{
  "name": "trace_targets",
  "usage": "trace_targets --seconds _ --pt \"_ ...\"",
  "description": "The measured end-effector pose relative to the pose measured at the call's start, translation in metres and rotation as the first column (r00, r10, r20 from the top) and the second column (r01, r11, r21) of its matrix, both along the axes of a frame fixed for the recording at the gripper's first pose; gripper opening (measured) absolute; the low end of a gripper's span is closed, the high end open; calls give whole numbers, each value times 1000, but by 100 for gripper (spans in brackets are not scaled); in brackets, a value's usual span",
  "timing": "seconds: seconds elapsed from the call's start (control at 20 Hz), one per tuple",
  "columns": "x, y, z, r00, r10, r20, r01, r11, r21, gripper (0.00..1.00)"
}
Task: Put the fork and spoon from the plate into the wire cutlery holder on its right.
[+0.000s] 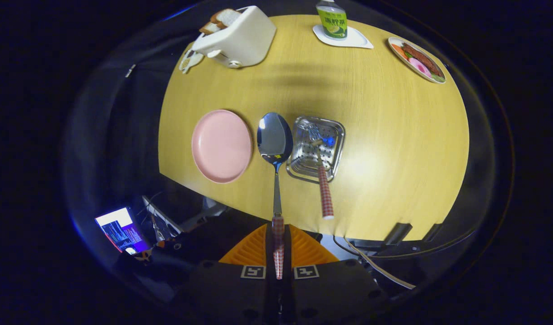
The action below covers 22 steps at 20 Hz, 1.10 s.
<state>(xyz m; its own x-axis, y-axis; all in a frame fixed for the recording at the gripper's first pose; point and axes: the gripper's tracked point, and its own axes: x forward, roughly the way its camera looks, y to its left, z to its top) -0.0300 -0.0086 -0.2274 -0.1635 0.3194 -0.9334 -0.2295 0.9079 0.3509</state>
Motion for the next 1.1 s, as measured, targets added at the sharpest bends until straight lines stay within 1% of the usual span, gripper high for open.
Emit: trace_targets --seconds 0.2,0.4,0.55,0.65,0.9,0.95,1.0,1.1 --pt "4 -18 -14 985 38 -166 -55 993 -105 8" --pt "10 -25 -23 953 51 -297 -116 972 -203 8" --pt "13 -29 -24 924 66 -378 -179 946 -271 9" --pt "15 -25 -27 910 80 -408 -216 929 -299 10" --pt "28 -18 -38 885 63 -461 -235 916 -324 9" --pt "33 -20 -39 884 55 -463 -229 917 -327 9" --pt "36 -21 -44 887 48 -460 -221 918 -330 12" --pt "43 -19 -51 898 42 -439 -202 924 -325 13"
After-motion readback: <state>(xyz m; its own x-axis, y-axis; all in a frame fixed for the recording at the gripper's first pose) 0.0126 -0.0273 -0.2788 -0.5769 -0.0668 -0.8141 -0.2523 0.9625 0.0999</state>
